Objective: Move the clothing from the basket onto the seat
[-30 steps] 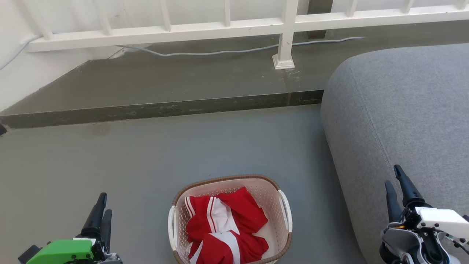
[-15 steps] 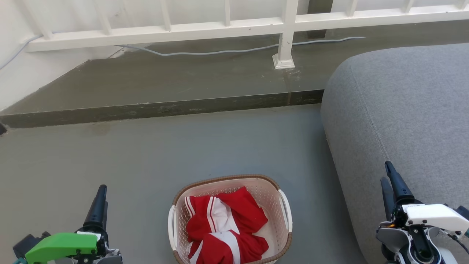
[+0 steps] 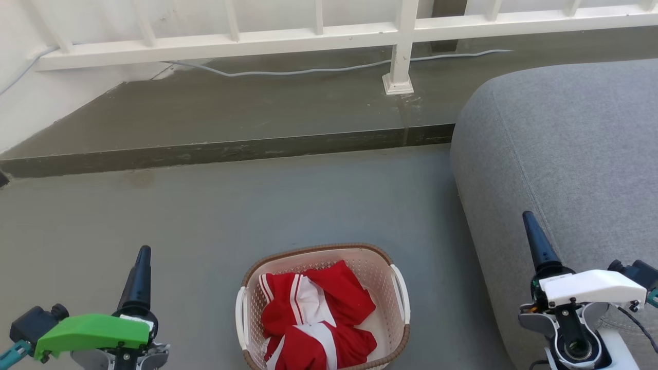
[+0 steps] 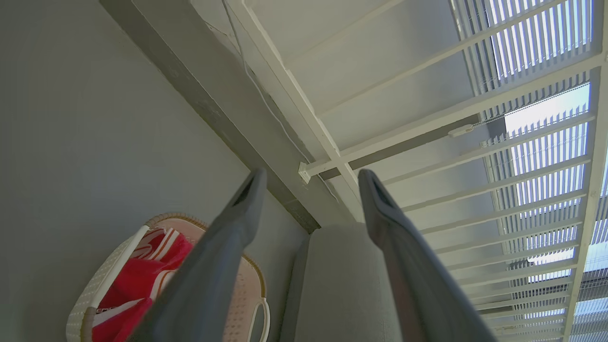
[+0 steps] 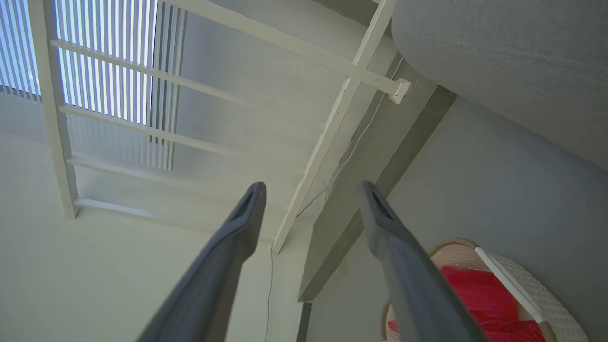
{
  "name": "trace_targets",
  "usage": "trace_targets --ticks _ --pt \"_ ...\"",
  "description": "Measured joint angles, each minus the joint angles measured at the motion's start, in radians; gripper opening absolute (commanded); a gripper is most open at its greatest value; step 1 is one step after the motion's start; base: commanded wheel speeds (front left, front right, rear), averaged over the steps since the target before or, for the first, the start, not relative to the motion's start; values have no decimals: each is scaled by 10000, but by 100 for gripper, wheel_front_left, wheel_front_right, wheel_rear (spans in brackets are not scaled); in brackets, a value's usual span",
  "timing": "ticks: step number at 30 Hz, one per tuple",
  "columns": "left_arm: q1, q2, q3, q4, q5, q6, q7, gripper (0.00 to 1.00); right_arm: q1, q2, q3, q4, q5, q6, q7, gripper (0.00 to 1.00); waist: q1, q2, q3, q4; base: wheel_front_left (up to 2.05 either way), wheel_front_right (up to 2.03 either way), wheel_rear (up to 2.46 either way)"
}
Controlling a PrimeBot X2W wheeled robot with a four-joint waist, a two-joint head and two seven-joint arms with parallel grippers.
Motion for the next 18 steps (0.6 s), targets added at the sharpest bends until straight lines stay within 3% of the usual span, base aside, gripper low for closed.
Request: trace_targets --ticks 18 --pt "245 178 -420 -637 3382 276 -644 100 0 -63 840 -435 -3076 -424 -660 100 0 0 80 -5 0 0 0"
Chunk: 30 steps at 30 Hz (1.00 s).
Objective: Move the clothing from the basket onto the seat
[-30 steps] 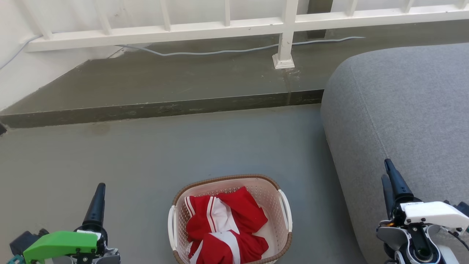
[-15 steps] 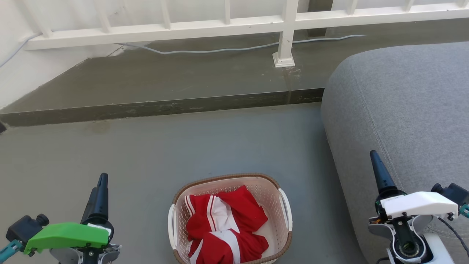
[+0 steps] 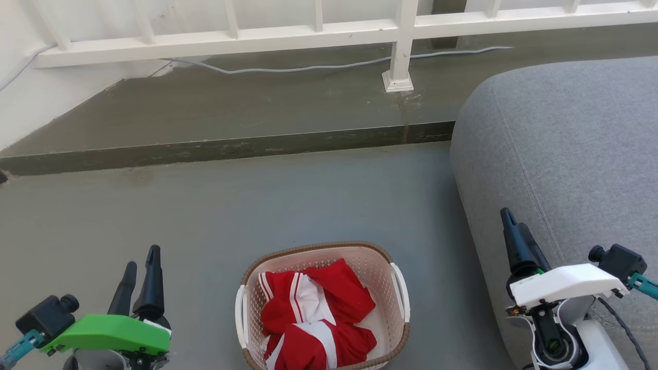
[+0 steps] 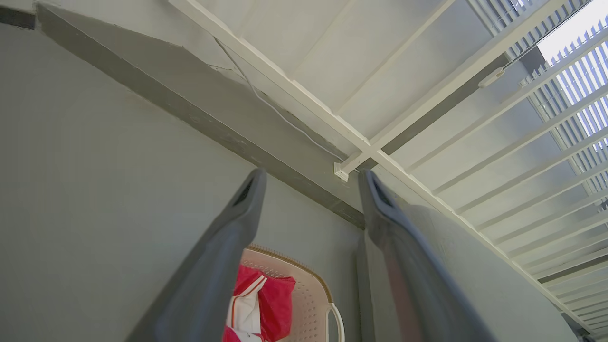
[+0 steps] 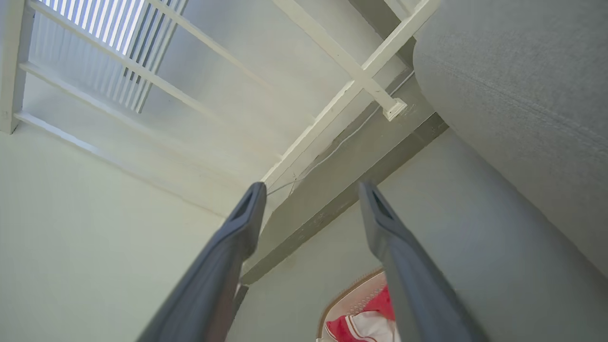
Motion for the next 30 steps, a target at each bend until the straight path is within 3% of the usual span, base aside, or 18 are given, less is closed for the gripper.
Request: trace_targets --ticks 30 --pt "430 98 -575 -345 4677 451 -1014 100 1 -63 1198 -449 -4249 -380 -1014 100 0 0 -11 -4 0 0 0"
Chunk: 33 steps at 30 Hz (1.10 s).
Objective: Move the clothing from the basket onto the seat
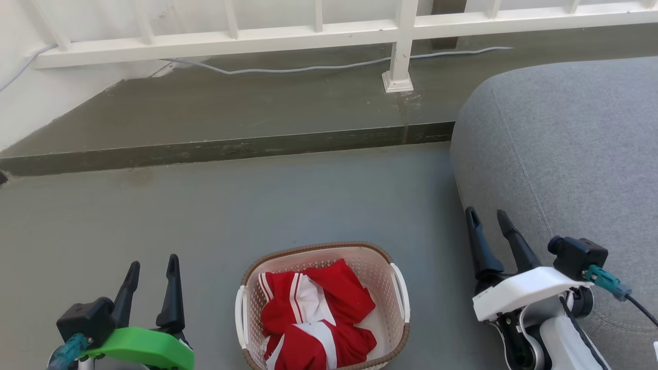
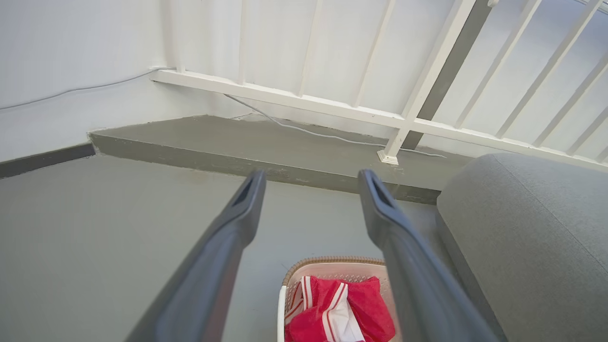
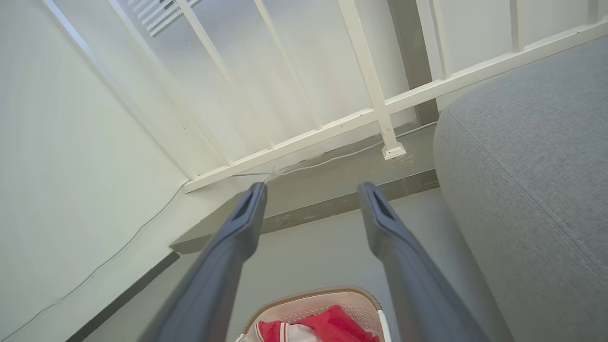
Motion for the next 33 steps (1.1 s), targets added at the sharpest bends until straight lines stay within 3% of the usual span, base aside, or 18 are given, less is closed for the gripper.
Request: trace_targets --ticks 22,33 --pt "561 19 -33 -309 2731 163 -729 100 7 -58 571 -343 -2847 -343 -732 100 0 0 -134 -20 0 0 0" --pt "579 -10 121 -309 2786 163 -731 100 8 -61 493 -393 -2961 -426 -734 100 0 0 -118 -19 0 0 0"
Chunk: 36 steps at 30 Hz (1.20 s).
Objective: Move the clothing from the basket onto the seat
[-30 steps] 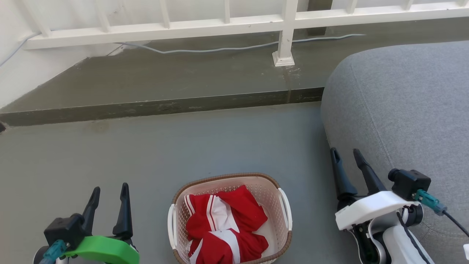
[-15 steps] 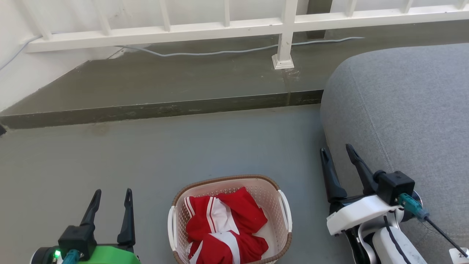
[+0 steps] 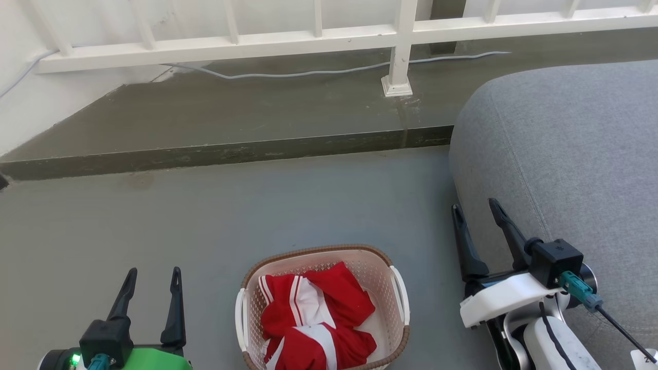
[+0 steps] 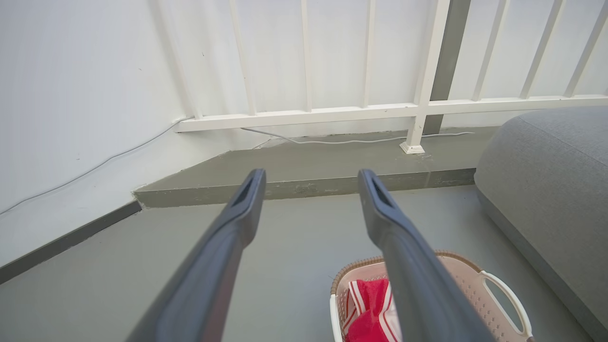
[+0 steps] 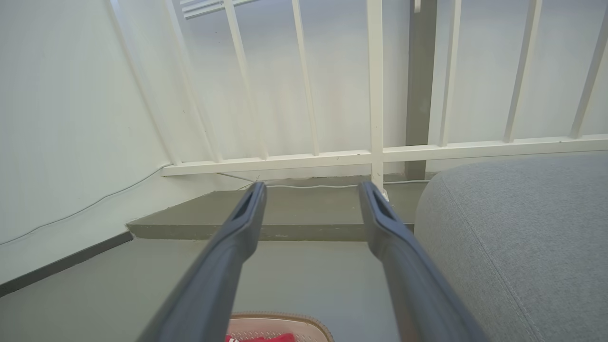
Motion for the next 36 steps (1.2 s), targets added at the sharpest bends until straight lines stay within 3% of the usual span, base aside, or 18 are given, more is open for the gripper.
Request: trace_targets --ticks 20,36 --pt "2 -23 245 -194 2 -13 0 100 4 0 -75 -213 4 0 0 100 0 0 262 -1 0 0 0" --pt "-776 15 188 100 188 -278 -2 100 -738 -6 -637 -938 -90 -314 -12 100 0 0 2037 -255 0 0 0"
